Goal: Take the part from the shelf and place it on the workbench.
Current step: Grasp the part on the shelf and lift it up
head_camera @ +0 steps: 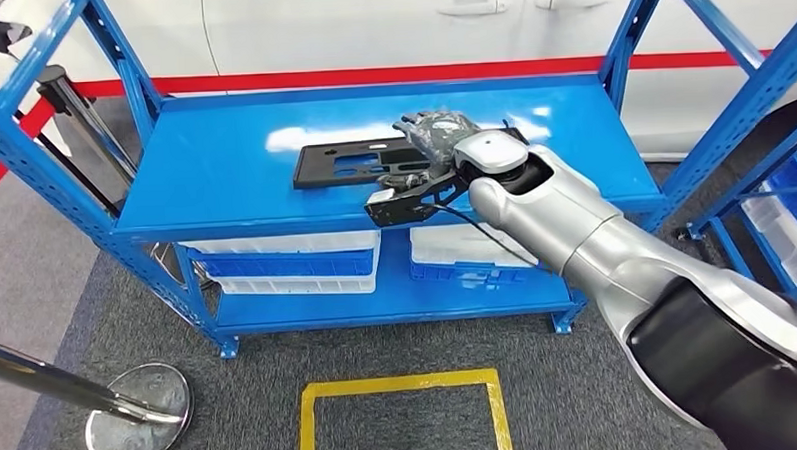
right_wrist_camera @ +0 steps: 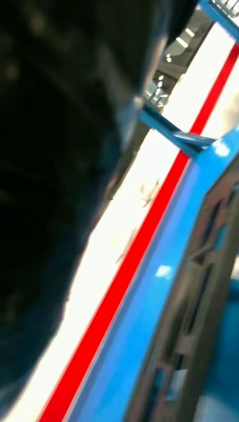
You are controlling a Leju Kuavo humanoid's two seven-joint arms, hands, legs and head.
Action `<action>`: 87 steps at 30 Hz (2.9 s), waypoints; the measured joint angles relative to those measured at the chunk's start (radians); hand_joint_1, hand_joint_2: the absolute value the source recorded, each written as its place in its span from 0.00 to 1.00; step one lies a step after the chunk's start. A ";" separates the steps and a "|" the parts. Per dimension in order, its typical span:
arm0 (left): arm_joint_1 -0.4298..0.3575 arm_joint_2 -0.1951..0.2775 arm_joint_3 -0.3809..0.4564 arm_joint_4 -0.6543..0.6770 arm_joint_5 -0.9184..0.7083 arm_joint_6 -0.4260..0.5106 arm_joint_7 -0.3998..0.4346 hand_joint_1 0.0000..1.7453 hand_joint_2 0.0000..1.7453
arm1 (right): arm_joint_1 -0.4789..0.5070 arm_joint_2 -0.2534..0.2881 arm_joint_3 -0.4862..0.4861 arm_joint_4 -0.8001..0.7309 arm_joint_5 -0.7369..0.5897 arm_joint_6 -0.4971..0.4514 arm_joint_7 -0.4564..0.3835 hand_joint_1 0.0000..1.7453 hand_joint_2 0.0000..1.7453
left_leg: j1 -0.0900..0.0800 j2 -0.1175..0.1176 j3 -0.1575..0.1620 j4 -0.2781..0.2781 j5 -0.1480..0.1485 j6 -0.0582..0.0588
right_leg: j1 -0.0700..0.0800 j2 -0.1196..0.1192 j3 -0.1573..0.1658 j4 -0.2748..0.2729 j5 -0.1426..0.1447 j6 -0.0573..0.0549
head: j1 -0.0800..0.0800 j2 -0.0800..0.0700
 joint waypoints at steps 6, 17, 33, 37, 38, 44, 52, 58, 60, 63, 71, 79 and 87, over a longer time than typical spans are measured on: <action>-0.002 -0.003 0.008 0.000 -0.005 -0.011 -0.019 0.00 0.00 | 0.037 -0.004 0.003 -0.015 -0.009 0.007 -0.021 0.00 0.00 | 0.012 -0.004 0.043 0.001 -0.037 -0.007 | -0.036 -0.002 -0.153 0.179 0.015 0.032 | 0.003 0.000; -0.007 -0.005 0.021 0.000 -0.008 -0.019 -0.020 0.00 0.00 | 0.047 -0.010 0.015 -0.050 -0.032 0.021 -0.037 0.00 0.00 | 0.015 -0.002 -0.023 0.186 -0.157 -0.053 | -0.031 -0.001 -0.052 -0.045 0.100 -0.019 | 0.002 0.000; -0.012 0.000 0.035 0.000 -0.037 -0.019 -0.019 0.00 0.00 | 0.109 -0.040 0.036 -0.098 -0.077 0.011 -0.055 0.00 0.00 | 0.002 0.001 0.024 0.000 -0.020 0.005 | -0.019 0.001 -0.131 0.171 -0.036 0.017 | 0.004 0.000; -0.013 0.000 0.040 0.000 -0.039 -0.019 -0.019 0.00 0.00 | 0.134 -0.047 0.046 -0.096 -0.081 0.006 -0.057 0.00 0.00 | 0.007 -0.001 0.027 0.010 -0.031 -0.003 | -0.039 -0.001 -0.130 0.138 0.030 0.032 | 0.004 0.000; -0.013 0.000 0.041 0.000 -0.039 -0.019 -0.019 0.00 0.00 | 0.134 -0.048 0.048 -0.095 -0.081 0.004 -0.057 0.00 0.00 | 0.008 -0.002 0.027 0.014 -0.036 -0.008 | -0.041 -0.002 -0.098 0.071 0.059 0.034 | 0.004 0.000; -0.016 0.000 0.048 0.000 -0.038 -0.019 -0.019 0.00 0.00 | 0.137 -0.051 0.052 -0.095 -0.082 -0.001 -0.056 0.00 0.00 | 0.009 -0.002 0.026 0.030 -0.055 -0.040 | -0.034 0.000 -0.045 -0.035 0.082 0.004 | 0.002 0.000; -0.013 0.001 0.049 0.000 -0.056 -0.018 -0.012 0.00 0.00 | 0.145 -0.050 0.060 -0.094 -0.084 -0.001 -0.060 0.00 0.00 | 0.010 -0.001 -0.100 0.232 -0.088 -0.042 | -0.026 0.001 -0.016 -0.040 0.064 -0.021 | 0.002 0.000; -0.015 0.002 0.049 0.000 -0.064 -0.018 -0.015 0.00 0.00 | 0.143 -0.050 0.070 -0.093 -0.084 -0.002 -0.060 0.00 0.00 | 0.001 -0.003 -0.007 0.030 -0.021 -0.021 | -0.021 0.002 -0.005 -0.040 0.044 0.004 | 0.003 0.000; -0.014 0.001 0.049 0.000 -0.065 -0.018 -0.016 0.00 0.00 | 0.141 -0.050 0.070 -0.094 -0.084 -0.004 -0.060 0.00 0.00 | 0.005 -0.003 0.003 0.019 -0.021 -0.011 | -0.023 0.001 -0.015 -0.013 0.026 0.014 | 0.004 0.000; -0.013 0.001 0.049 0.000 -0.067 -0.018 -0.018 0.00 0.00 | 0.144 -0.052 0.071 -0.093 -0.084 -0.006 -0.061 0.00 0.00 | 0.005 -0.002 0.016 0.013 -0.028 0.003 | -0.027 0.001 -0.104 0.152 -0.041 0.025 | 0.005 0.000; -0.014 -0.006 0.050 0.000 -0.078 -0.020 -0.020 0.00 0.00 | 0.159 -0.053 0.086 -0.091 -0.084 -0.014 -0.062 0.00 0.00 | 0.002 -0.005 0.048 0.021 -0.066 -0.012 | -0.023 -0.002 -0.071 -0.026 0.107 0.010 | 0.005 0.000; -0.016 -0.007 0.050 -0.001 -0.081 -0.021 -0.019 0.00 0.00 | 0.168 -0.051 0.098 -0.089 -0.085 -0.019 -0.070 0.00 0.00 | 0.005 -0.002 -0.074 0.254 -0.165 -0.046 | -0.031 -0.003 -0.029 -0.057 0.085 -0.021 | 0.004 0.000; -0.016 -0.006 0.050 -0.001 -0.086 -0.022 -0.020 0.00 0.00 | 0.181 -0.051 0.111 -0.084 -0.086 -0.026 -0.071 0.00 0.00 | 0.003 -0.002 -0.016 0.047 -0.022 -0.036 | -0.025 0.000 0.003 -0.035 0.035 0.005 | 0.005 0.000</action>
